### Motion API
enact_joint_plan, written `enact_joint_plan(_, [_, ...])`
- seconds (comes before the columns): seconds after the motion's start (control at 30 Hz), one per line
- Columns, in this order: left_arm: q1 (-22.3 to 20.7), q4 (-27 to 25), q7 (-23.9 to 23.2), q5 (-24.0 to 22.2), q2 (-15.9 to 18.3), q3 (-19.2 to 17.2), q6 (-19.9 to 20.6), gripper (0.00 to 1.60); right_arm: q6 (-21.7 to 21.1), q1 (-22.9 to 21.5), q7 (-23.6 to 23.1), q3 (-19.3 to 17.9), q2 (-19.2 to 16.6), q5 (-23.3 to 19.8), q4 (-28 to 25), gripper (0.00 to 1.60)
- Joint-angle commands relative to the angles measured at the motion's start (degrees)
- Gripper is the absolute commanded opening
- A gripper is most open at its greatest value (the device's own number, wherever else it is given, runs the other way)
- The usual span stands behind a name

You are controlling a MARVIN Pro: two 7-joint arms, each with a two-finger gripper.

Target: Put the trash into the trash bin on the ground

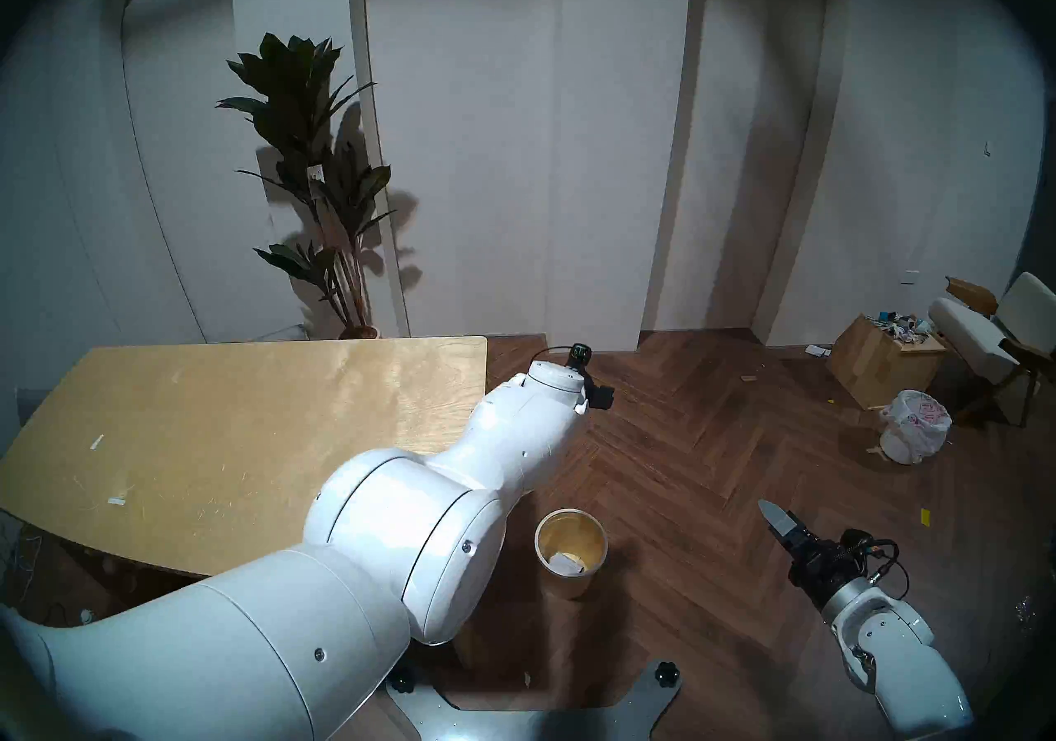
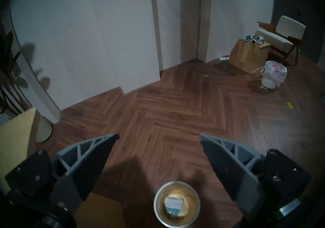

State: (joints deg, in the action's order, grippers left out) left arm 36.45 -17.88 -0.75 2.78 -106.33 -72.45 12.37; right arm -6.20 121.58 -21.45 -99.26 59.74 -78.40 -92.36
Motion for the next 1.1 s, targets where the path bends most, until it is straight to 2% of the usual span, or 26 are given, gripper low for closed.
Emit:
enact_joint_plan(0.0, [-6.4, -6.2, 0.7, 0.8, 4.2, -0.7, -1.2, 1.60, -0.8, -1.7, 0.7, 2.2, -0.4, 1.2, -5.8, 1.60])
enact_joint_plan(0.27, [-9.3, -10.8, 4.0, 0.9, 10.6, -3.9, -2.6, 1.60, -2.6, -3.8, 2.4, 7.6, -0.1, 3.5, -11.6, 1.60])
enact_joint_plan(0.3, [-8.9, -11.3, 4.7, 1.0, 10.1, -4.8, -2.6, 1.60, -2.7, -4.2, 2.4, 8.1, 0.0, 3.7, -11.5, 1.60])
enact_joint_plan(0.33, [-9.2, -11.8, 4.9, 1.0, 12.2, -4.7, -2.7, 1.60, -2.9, -4.3, 2.8, 8.8, 0.1, 4.1, -12.6, 1.60])
enact_joint_plan(0.4, [-9.2, -12.5, 6.1, 1.1, 12.6, -6.0, -2.7, 1.60, -3.3, -5.0, 2.9, 10.2, 0.2, 4.5, -13.5, 1.60])
enact_joint_plan(0.67, [-9.4, -15.6, 9.5, 1.7, 18.5, -9.3, -3.0, 1.60, -4.7, -7.3, 3.9, 15.7, 0.6, 7.1, -17.9, 1.60])
enact_joint_plan(1.07, [-6.3, -17.4, 12.3, 2.0, 24.0, -13.1, -2.4, 1.60, -6.8, -10.8, 5.2, 22.5, 0.5, 13.3, -23.9, 1.60])
